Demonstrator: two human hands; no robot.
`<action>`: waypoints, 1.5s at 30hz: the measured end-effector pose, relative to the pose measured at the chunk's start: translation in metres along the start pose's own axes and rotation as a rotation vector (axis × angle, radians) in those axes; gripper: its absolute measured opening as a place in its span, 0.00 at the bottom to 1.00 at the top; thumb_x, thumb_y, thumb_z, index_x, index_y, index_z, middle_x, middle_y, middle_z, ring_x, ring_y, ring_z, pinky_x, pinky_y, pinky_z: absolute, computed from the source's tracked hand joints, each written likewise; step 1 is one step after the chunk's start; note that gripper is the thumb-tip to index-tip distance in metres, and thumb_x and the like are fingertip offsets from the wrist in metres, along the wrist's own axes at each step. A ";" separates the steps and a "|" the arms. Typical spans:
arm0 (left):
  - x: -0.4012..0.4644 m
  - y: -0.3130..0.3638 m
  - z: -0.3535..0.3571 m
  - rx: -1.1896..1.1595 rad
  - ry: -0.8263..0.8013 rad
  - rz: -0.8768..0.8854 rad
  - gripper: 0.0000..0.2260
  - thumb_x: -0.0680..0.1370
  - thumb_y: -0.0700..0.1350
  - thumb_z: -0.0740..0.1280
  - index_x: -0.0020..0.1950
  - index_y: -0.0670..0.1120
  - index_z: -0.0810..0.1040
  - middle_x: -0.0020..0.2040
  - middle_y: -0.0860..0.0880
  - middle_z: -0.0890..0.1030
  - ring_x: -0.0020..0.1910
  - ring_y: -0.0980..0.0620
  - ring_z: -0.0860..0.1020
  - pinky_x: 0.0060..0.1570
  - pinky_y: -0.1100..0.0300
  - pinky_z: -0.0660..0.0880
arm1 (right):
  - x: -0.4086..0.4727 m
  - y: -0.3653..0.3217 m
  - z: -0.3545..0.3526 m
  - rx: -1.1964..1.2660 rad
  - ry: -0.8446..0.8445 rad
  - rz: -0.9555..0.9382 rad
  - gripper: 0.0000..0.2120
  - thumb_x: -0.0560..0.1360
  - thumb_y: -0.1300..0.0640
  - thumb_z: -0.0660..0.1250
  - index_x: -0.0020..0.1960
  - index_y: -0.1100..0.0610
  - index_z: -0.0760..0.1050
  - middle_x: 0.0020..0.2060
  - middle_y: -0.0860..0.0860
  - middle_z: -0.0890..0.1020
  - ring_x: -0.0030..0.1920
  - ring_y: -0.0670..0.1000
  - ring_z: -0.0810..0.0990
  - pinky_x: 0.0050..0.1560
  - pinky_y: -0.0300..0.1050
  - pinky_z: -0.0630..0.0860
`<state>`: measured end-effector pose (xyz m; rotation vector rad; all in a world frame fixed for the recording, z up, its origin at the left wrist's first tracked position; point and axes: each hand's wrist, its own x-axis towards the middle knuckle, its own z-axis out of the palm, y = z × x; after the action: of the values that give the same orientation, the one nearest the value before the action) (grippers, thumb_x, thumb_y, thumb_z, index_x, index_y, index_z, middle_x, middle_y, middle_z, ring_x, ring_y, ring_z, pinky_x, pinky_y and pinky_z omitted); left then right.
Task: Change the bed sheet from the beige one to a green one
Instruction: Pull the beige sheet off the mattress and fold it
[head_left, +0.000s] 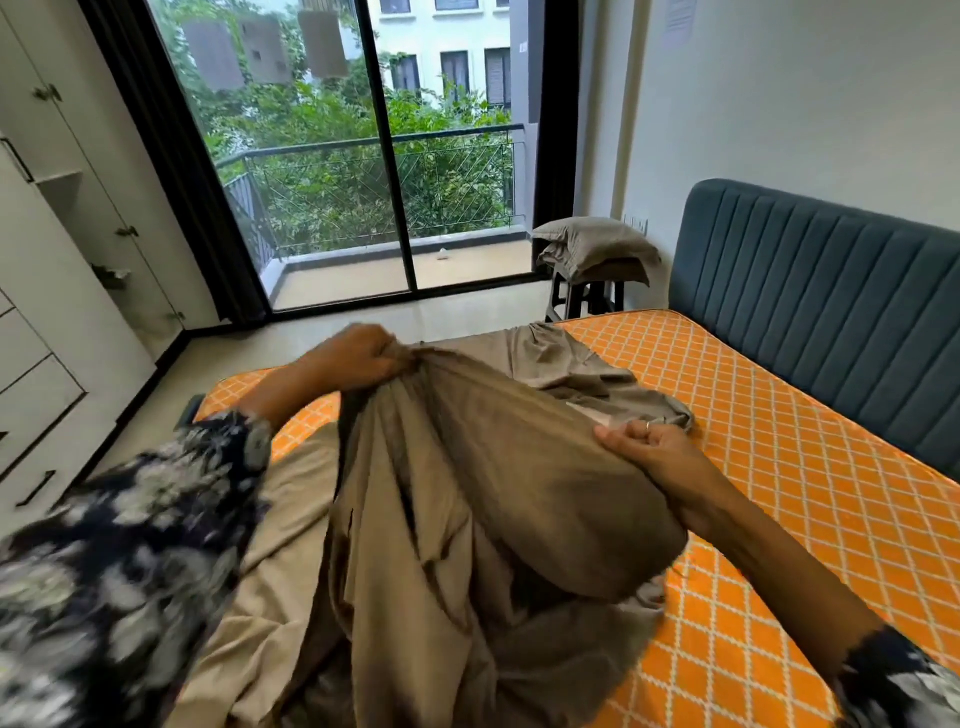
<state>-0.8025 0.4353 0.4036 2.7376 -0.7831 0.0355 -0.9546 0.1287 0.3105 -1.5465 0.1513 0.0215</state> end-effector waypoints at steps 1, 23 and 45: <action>0.019 0.001 0.000 0.022 0.065 -0.019 0.25 0.72 0.61 0.63 0.39 0.38 0.80 0.37 0.39 0.79 0.43 0.45 0.80 0.36 0.59 0.63 | 0.005 -0.006 0.000 -0.010 0.028 0.008 0.18 0.65 0.47 0.73 0.42 0.62 0.77 0.37 0.58 0.81 0.36 0.51 0.79 0.34 0.40 0.76; -0.245 0.080 0.213 -0.661 -0.149 -0.779 0.15 0.76 0.47 0.70 0.32 0.48 0.70 0.27 0.52 0.68 0.23 0.61 0.66 0.29 0.63 0.62 | -0.066 0.153 0.052 0.087 -0.280 0.827 0.02 0.75 0.66 0.66 0.44 0.61 0.77 0.31 0.58 0.81 0.29 0.53 0.81 0.30 0.44 0.76; -0.260 0.156 0.221 -0.902 0.203 -0.824 0.21 0.76 0.56 0.60 0.34 0.41 0.79 0.27 0.49 0.75 0.28 0.53 0.71 0.34 0.57 0.66 | -0.146 0.116 0.113 -0.010 -0.247 0.245 0.02 0.73 0.68 0.68 0.45 0.67 0.76 0.31 0.56 0.78 0.34 0.50 0.78 0.36 0.40 0.77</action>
<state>-1.1175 0.3796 0.2077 1.9304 0.3657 -0.1684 -1.1029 0.2558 0.2133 -1.5138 0.1434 0.4054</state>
